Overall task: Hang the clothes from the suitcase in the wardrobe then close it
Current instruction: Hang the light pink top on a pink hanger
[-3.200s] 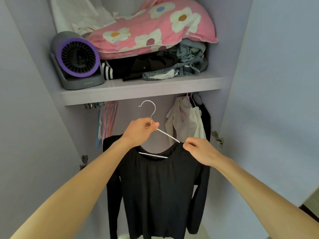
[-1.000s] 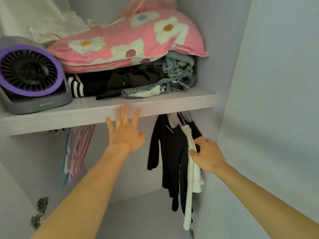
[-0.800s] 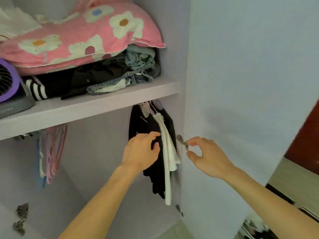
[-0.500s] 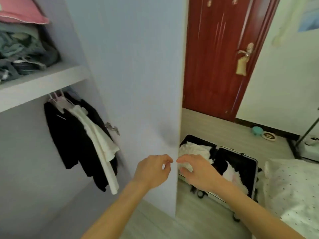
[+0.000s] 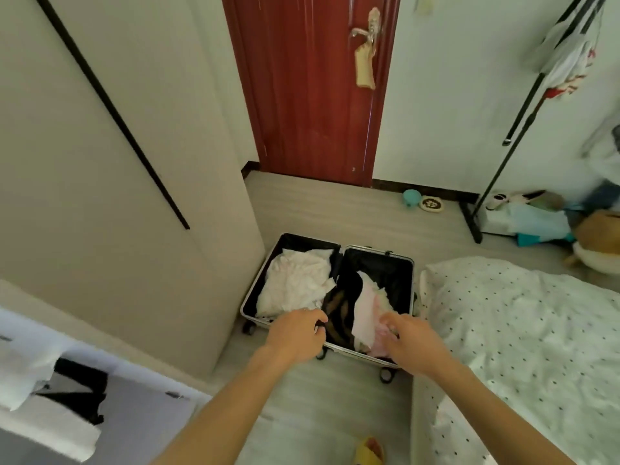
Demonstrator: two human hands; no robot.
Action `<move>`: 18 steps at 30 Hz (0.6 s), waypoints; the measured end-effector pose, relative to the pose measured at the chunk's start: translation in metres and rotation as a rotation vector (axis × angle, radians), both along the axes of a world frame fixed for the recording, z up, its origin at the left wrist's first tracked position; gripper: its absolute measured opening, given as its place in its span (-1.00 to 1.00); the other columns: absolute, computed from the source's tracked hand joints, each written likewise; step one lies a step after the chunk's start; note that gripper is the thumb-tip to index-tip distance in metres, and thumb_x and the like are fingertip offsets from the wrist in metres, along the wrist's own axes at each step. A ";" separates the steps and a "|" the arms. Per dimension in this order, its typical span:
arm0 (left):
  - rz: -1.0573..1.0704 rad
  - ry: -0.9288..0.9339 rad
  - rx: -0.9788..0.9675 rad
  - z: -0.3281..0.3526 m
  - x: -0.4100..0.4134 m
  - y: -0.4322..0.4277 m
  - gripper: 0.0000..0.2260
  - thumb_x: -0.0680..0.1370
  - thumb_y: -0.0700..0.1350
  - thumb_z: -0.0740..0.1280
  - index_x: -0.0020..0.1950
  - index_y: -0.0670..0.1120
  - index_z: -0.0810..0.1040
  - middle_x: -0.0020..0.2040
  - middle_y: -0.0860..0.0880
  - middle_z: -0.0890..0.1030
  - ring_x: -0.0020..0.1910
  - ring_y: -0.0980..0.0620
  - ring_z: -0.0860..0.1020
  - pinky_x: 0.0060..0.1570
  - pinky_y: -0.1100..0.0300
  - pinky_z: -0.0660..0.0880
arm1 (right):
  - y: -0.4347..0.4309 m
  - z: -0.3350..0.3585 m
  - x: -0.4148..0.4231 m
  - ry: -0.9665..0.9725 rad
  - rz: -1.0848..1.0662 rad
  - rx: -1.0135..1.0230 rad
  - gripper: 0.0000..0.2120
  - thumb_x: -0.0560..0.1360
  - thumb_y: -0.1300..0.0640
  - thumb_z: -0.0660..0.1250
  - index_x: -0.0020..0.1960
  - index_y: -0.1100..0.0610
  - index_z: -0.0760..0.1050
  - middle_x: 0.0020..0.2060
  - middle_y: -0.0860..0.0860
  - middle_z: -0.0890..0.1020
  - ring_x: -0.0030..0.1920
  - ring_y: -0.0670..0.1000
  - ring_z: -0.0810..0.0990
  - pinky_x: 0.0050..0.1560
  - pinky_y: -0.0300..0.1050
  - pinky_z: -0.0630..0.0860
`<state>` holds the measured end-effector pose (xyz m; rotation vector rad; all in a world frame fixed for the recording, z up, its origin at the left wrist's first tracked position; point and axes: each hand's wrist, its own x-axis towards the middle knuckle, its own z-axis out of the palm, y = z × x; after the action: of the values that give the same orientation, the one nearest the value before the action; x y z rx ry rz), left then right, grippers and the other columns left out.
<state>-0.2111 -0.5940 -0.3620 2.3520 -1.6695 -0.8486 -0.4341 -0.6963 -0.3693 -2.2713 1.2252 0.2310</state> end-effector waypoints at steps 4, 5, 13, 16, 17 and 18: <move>0.008 0.004 0.065 -0.021 0.008 -0.063 -0.68 0.64 0.02 0.18 0.38 0.11 0.49 0.31 0.04 0.55 0.22 -0.02 0.55 0.19 0.04 0.50 | -0.062 -0.007 0.000 0.028 0.004 -0.006 -0.61 0.60 -0.02 0.20 0.41 0.00 0.38 0.30 0.00 0.55 0.21 0.09 0.50 0.22 -0.06 0.45; 0.010 0.001 0.081 -0.031 0.011 -0.083 -0.68 0.64 0.03 0.17 0.38 0.11 0.49 0.32 0.04 0.55 0.23 -0.03 0.54 0.20 0.03 0.49 | -0.082 -0.011 0.002 0.058 0.022 0.005 -0.61 0.61 -0.02 0.22 0.41 0.04 0.39 0.34 -0.02 0.51 0.23 0.08 0.49 0.23 -0.07 0.43; -0.020 0.028 0.205 -0.103 0.052 -0.169 -0.68 0.64 0.02 0.18 0.39 0.10 0.46 0.34 0.00 0.51 0.24 -0.04 0.51 0.19 0.02 0.50 | -0.167 -0.070 0.033 0.087 -0.152 0.137 -0.59 0.58 -0.02 0.20 0.41 0.03 0.34 0.24 0.04 0.56 0.17 0.12 0.53 0.20 0.04 0.50; -0.046 0.030 0.221 -0.137 0.074 -0.209 -0.63 0.63 -0.01 0.17 0.45 0.07 0.41 0.42 -0.02 0.43 0.31 -0.07 0.46 0.25 0.02 0.45 | -0.199 -0.101 0.053 0.129 -0.188 0.175 -0.55 0.56 -0.03 0.21 0.42 0.05 0.31 0.25 0.05 0.54 0.18 0.14 0.50 0.20 0.06 0.49; -0.051 0.023 0.227 -0.150 0.081 -0.223 -0.61 0.63 -0.02 0.17 0.46 0.06 0.39 0.44 -0.02 0.41 0.33 -0.07 0.45 0.26 0.03 0.44 | -0.211 -0.115 0.059 0.142 -0.199 0.189 -0.53 0.55 -0.04 0.22 0.43 0.06 0.30 0.27 0.05 0.53 0.20 0.14 0.49 0.21 0.06 0.49; -0.058 0.009 0.226 -0.163 0.087 -0.236 -0.60 0.62 -0.02 0.17 0.48 0.06 0.37 0.45 -0.03 0.40 0.34 -0.08 0.44 0.26 0.02 0.43 | -0.221 -0.126 0.066 0.151 -0.207 0.200 -0.51 0.55 -0.04 0.22 0.44 0.06 0.29 0.29 0.05 0.51 0.22 0.15 0.48 0.22 0.06 0.48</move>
<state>-0.1237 -0.8297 -0.5252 2.4464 -1.7282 -1.1110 -0.3680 -0.9169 -0.4951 -1.9697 1.4358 0.4334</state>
